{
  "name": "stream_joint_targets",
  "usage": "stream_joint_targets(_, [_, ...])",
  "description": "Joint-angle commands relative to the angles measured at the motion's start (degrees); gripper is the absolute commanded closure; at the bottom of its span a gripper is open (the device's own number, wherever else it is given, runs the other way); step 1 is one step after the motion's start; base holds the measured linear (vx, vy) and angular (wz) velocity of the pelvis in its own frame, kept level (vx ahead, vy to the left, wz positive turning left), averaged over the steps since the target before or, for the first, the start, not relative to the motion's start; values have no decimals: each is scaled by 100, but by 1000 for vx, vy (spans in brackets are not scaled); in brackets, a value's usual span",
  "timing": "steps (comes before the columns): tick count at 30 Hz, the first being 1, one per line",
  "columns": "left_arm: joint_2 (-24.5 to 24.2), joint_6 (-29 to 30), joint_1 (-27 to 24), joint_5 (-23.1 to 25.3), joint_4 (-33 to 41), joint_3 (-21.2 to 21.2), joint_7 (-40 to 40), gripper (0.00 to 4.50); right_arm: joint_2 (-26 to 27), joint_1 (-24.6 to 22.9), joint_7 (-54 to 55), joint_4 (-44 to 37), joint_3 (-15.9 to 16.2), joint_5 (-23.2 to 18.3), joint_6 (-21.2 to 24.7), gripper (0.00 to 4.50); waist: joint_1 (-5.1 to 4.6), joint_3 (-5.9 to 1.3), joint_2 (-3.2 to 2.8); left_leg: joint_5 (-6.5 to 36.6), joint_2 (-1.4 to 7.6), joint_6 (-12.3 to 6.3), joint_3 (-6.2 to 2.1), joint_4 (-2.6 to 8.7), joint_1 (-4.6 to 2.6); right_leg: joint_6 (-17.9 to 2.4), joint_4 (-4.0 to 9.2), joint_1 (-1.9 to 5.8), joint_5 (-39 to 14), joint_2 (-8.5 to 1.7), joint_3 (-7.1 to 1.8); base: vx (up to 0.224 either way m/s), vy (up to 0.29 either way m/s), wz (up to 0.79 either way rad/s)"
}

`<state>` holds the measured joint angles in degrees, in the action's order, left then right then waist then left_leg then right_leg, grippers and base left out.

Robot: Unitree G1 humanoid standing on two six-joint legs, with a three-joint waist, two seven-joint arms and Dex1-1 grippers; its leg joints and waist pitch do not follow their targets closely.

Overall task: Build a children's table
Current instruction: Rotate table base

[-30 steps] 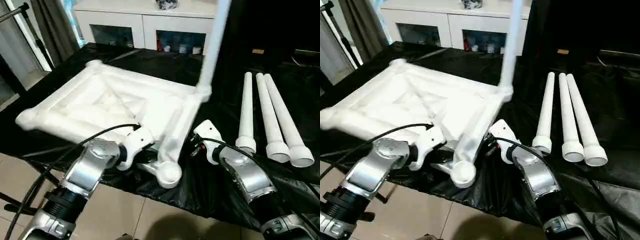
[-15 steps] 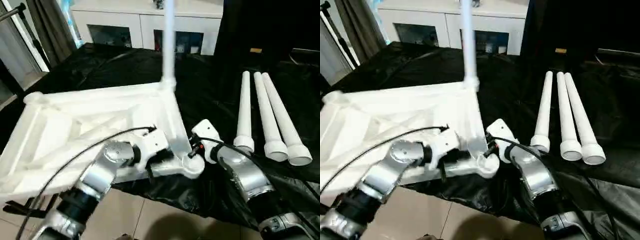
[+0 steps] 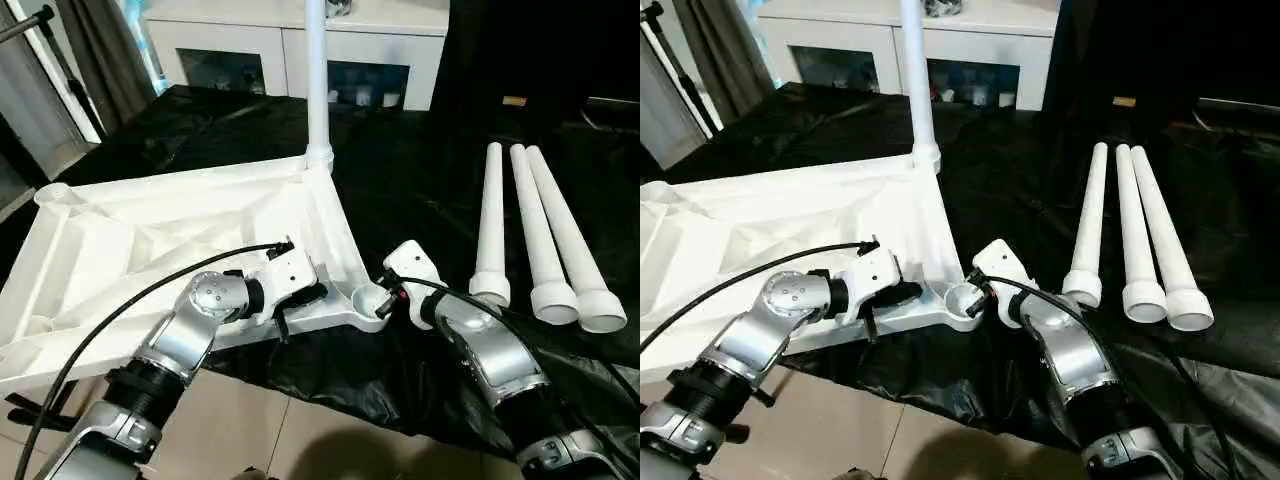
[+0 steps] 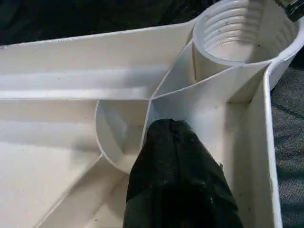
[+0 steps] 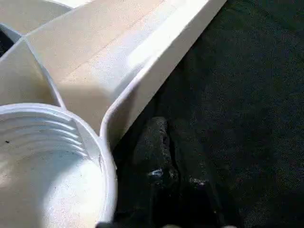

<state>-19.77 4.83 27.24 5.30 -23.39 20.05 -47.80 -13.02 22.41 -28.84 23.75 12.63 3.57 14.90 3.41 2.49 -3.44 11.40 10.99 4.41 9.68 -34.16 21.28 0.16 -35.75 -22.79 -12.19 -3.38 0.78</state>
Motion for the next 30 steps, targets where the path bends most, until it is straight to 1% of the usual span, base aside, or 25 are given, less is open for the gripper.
stream_joint_targets(1, [-3,28,91,-185,127,-291,43,450,29,-90,-42,-62,62,7,64,443,25,-336,12,986,138,28,-38,395,-54,-1325,399,283,-122,-351,-165,0,0,0])
stream_joint_targets(2, [7,187,34,-414,350,-392,-138,450,17,-72,-35,-72,39,2,44,443,22,-333,38,986,138,22,-35,397,-49,-1330,405,283,-143,-348,-166,0,0,0])
stream_joint_targets(3, [6,330,-12,-660,553,-495,-320,450,4,-44,-24,-84,1,-8,20,443,33,-342,25,920,143,30,-40,395,-43,-1360,385,291,-100,-362,-167,0,0,0])
stream_joint_targets(5, [-8,405,-23,-772,650,-550,-392,450,0,-15,-16,-83,-36,-27,10,443,29,-338,27,884,141,6,-33,389,-40,-1408,383,281,-16,-346,-164,0,0,0])
stream_joint_targets(6, [-33,439,-18,-840,702,-589,-426,450,-13,16,-20,-85,-74,-50,9,443,26,-343,68,810,133,-30,-27,382,-33,-1404,372,295,76,-336,-161,0,0,0])
stream_joint_targets(9, [-295,769,-14,-1121,1022,-737,-755,450,-101,251,-69,-38,-234,-141,-34,443,33,-346,54,693,131,-94,-24,373,-38,-1389,355,283,132,-332,-160,0,0,0])
stream_joint_targets(10, [-348,808,-14,-1144,1061,-749,-808,450,-114,297,-81,-16,-254,-152,-47,443,26,-342,112,674,125,-110,-16,375,-36,-1387,356,288,124,-326,-158,0,0,0])
stream_joint_targets(11, [-549,948,-43,-1209,1215,-770,-1006,450,-123,467,-150,87,-340,-235,-80,443,31,-335,78,651,125,-127,-13,372,-43,-1366,358,274,57,-332,-162,0,0,0])
stream_joint_targets(12, [-549,948,-43,-1209,1215,-770,-1006,450,-123,467,-150,87,-340,-235,-80,443,34,-343,68,669,126,-115,-21,373,-46,-1373,344,277,14,-340,-160,0,0,0])
stream_joint_targets(13, [-771,1118,-113,-1276,1410,-771,-1231,450,-115,642,-258,217,-394,-317,-132,443,33,-340,61,683,134,-105,-15,375,-57,-1380,348,263,-6,-334,-160,0,0,0])
stream_joint_targets(15, [-917,1249,-169,-1324,1559,-774,-1381,450,-107,754,-332,303,-427,-372,-167,443,22,-340,55,665,135,-91,-19,375,-55,-1425,327,265,52,-330,-154,0,0,0])
stream_joint_targets(16, [-1287,1596,-348,-1430,1970,-741,-1691,450,-99,994,-551,483,-442,-472,-220,443,27,-348,96,611,142,-108,-23,372,-45,-1462,295,283,134,-351,-157,0,0,0])
stream_joint_targets(17, [-1330,1637,-370,-1442,2019,-736,-1726,450,-99,1021,-577,504,-443,-483,-226,443,14,-349,83,576,137,-124,-29,379,-30,-1474,290,290,156,-343,-150,0,0,0])
stream_joint_targets(18, [-1755,1969,-652,-1551,2492,-679,-2021,450,-80,1297,-940,718,-367,-557,-301,443,27,-347,109,530,139,-150,-6,358,-59,-1497,292,262,251,-329,-149,0,0,0])
stream_joint_targets(19, [-1808,2015,-688,-1567,2554,-673,-2055,450,-78,1330,-991,743,-355,-568,-308,443,20,-354,101,506,140,-165,-25,368,-29,-1530,262,289,285,-339,-141,0,0,0])
stream_joint_targets(20, [-2070,2237,-886,-1649,2863,-639,-2199,450,-64,1499,-1289,887,-258,-591,-365,443,23,-331,97,504,144,-205,-6,368,-35,-1516,279,259,283,-316,-135,0,0,0])
stream_joint_targets(22, [-2260,2372,-1061,-1693,3104,-614,-2272,450,-55,1636,-1571,1036,-125,-550,-448,443,33,-336,70,511,147,-232,6,349,-58,-1584,262,240,330,-310,-129,0,0,0])
stream_joint_targets(23, [-2357,2440,-1171,-1696,3242,-606,-2282,450,-50,1720,-1751,1133,-24,-499,-514,443,53,-337,102,474,153,-267,2,351,-55,-1612,253,248,345,-321,-128,0,0,0])
stream_joint_targets(24, [-2375,2453,-1193,-1693,3267,-604,-2281,450,-48,1741,-1785,1161,-3,-485,-527,443,61,-325,90,488,150,-280,13,354,-64,-1605,271,234,322,-311,-132,0,0,0])
stream_joint_targets(25, [-2462,2515,-1305,-1678,3393,-591,-2278,450,-38,1846,-1955,1299,101,-411,-594,443,75,-323,109,509,157,-285,22,349,-73,-1610,276,224,289,-312,-131,0,0,0])
stream_joint_targets(26, [-2552,2632,-1424,-1647,3545,-580,-2240,450,-22,2000,-2091,1536,218,-308,-725,443,92,-321,136,575,165,-244,24,359,-70,-1603,273,224,161,-321,-128,0,0,0])
stream_joint_targets(27, [-2676,2673,-1581,-1463,3670,-523,-2155,450,16,2256,-2155,1928,384,-97,-892,443,93,-311,169,603,159,-224,6,370,-45,-1608,265,235,9,-331,-126,0,0,0])
stream_joint_targets(28, [-2700,2668,-1620,-1400,3689,-508,-2121,450,25,2327,-2158,2037,436,-26,-941,443,96,-309,146,673,167,-203,8,369,-59,-1608,277,209,-114,-341,-126,0,0,0])
stream_joint_targets(29, [-2715,2659,-1662,-1252,3677,-484,-2000,450,28,2443,-2132,2228,535,134,-1057,443,91,-289,142,752,169,-146,15,374,-62,-1568,300,201,-300,-342,-141,0,0,0])
stream_joint_targets(30, [-2715,2659,-1662,-1252,3677,-484,-2000,450,28,2443,-2132,2228,535,134,-1057,443,96,-282,140,786,167,-115,19,377,-74,-1540,314,199,-362,-336,-147,0,0,0])
